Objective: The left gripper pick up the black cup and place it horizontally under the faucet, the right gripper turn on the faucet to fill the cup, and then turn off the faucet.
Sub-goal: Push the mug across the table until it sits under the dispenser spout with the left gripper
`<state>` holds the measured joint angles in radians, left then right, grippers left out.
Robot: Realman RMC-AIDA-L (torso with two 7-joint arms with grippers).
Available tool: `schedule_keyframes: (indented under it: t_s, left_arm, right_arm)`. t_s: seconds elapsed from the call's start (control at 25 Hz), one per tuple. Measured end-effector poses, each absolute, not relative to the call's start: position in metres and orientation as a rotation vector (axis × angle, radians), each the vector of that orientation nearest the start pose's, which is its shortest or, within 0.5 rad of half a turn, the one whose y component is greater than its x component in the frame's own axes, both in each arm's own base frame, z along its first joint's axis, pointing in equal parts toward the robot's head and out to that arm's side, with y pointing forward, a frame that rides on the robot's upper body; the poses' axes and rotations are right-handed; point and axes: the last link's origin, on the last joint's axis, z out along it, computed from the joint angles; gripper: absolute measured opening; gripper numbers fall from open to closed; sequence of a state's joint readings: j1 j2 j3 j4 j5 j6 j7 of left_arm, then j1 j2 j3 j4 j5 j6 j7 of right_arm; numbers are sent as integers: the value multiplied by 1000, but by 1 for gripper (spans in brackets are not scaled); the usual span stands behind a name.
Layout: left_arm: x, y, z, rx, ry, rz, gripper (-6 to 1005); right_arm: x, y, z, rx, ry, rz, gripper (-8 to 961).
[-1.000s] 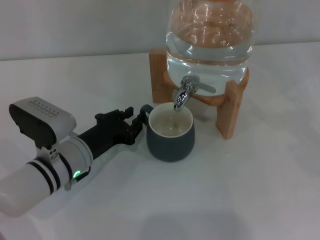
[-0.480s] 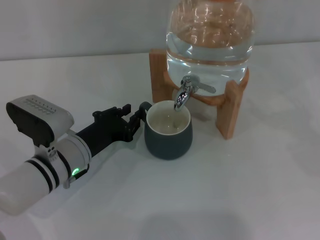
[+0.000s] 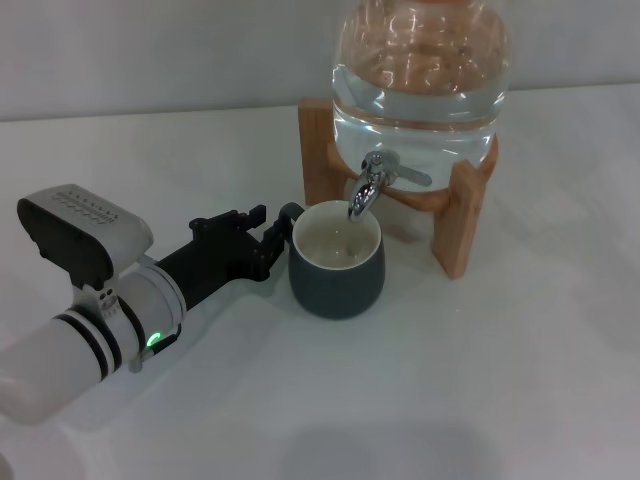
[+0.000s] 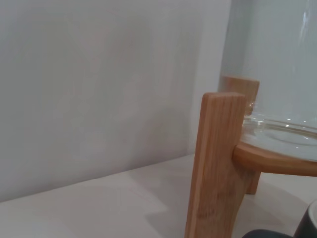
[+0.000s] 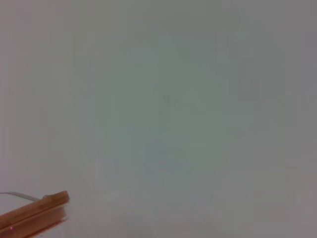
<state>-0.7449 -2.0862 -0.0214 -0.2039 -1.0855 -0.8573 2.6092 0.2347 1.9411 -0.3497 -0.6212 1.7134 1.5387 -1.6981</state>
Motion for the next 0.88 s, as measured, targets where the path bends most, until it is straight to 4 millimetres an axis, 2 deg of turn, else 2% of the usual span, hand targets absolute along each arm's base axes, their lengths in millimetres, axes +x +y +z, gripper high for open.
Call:
schedule_keyframes:
  t_s: [0.88]
  left_arm:
    - [-241,356,-124,-2353,-630,-613,345]
  right_arm:
    - [365,278,168,-1727,771,1129,843]
